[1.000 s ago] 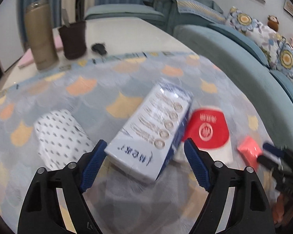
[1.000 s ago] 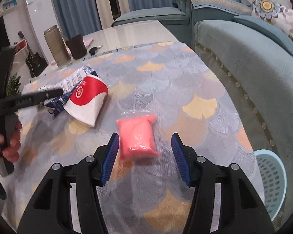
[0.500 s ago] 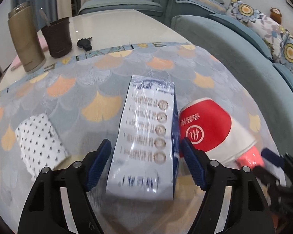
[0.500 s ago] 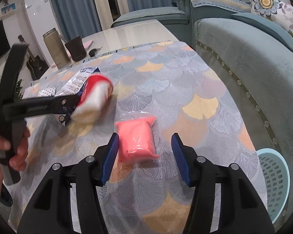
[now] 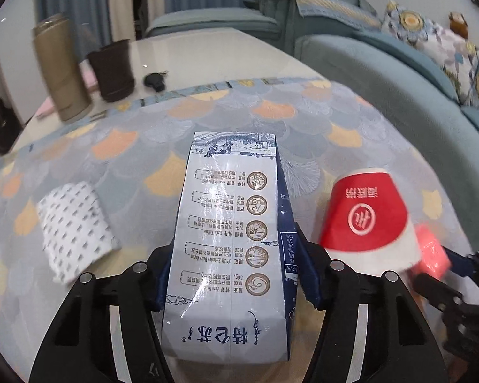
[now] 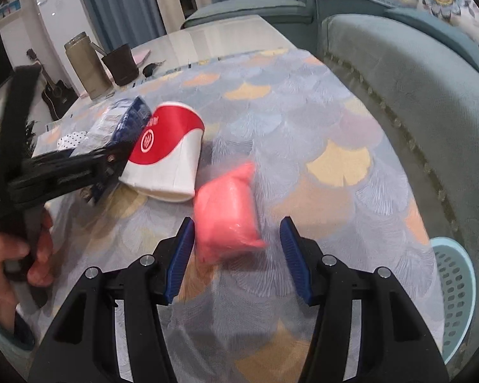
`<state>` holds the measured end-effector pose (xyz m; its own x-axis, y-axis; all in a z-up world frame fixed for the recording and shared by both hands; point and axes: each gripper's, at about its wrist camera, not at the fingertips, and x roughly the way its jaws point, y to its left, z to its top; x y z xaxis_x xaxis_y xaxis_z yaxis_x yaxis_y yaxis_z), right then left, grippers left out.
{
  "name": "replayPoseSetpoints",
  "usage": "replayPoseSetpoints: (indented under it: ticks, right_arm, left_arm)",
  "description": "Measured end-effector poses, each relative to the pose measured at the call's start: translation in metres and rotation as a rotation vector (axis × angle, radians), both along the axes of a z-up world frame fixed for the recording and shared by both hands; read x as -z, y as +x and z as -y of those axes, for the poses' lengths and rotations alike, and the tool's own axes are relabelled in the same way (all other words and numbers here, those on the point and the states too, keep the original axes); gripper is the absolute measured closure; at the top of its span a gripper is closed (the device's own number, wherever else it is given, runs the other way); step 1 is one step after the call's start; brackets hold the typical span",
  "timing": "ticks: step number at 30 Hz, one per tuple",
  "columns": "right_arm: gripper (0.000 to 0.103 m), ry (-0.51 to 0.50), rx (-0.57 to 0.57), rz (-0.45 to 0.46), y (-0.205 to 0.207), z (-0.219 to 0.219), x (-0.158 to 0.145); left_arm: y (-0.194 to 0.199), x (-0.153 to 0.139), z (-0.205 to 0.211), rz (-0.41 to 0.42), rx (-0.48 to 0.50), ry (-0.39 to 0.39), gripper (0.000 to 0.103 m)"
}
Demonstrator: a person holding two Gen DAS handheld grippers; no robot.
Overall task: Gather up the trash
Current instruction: 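Grasp the blue-and-white milk carton with the left tool while the right tool grasps the pink bag, then carry carton and pink bag to the wastebasket and open both tools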
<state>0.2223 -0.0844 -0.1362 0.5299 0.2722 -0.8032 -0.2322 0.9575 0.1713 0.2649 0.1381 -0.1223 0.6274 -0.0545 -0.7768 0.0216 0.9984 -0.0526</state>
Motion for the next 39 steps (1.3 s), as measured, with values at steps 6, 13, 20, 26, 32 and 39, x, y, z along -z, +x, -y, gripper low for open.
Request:
replayPoseSetpoints:
  ticks: [6, 13, 20, 26, 32, 39]
  right_arm:
    - [0.051, -0.033, -0.009, -0.005, 0.004, -0.008, 0.000]
    - [0.068, -0.039, -0.006, -0.011, 0.004, -0.006, -0.002]
    - [0.069, 0.036, 0.081, 0.046, -0.029, 0.047, -0.048]
    - [0.069, 0.021, 0.176, 0.130, -0.074, 0.114, -0.096]
    - [0.069, 0.026, 0.292, 0.160, -0.108, 0.187, -0.113]
    - [0.069, 0.075, 0.471, 0.099, -0.136, 0.271, -0.085]
  left_arm:
    - [-0.028, -0.019, -0.008, 0.053, -0.022, -0.055, 0.043]
    - [-0.052, -0.044, 0.003, 0.111, 0.009, -0.098, 0.043]
    - [-0.088, -0.095, 0.051, 0.202, 0.111, -0.194, 0.043]
    - [-0.113, -0.133, 0.122, 0.258, 0.224, -0.265, 0.043]
    - [-0.127, -0.142, 0.203, 0.242, 0.337, -0.287, 0.043]
    - [-0.124, -0.109, 0.276, 0.152, 0.402, -0.338, 0.043]
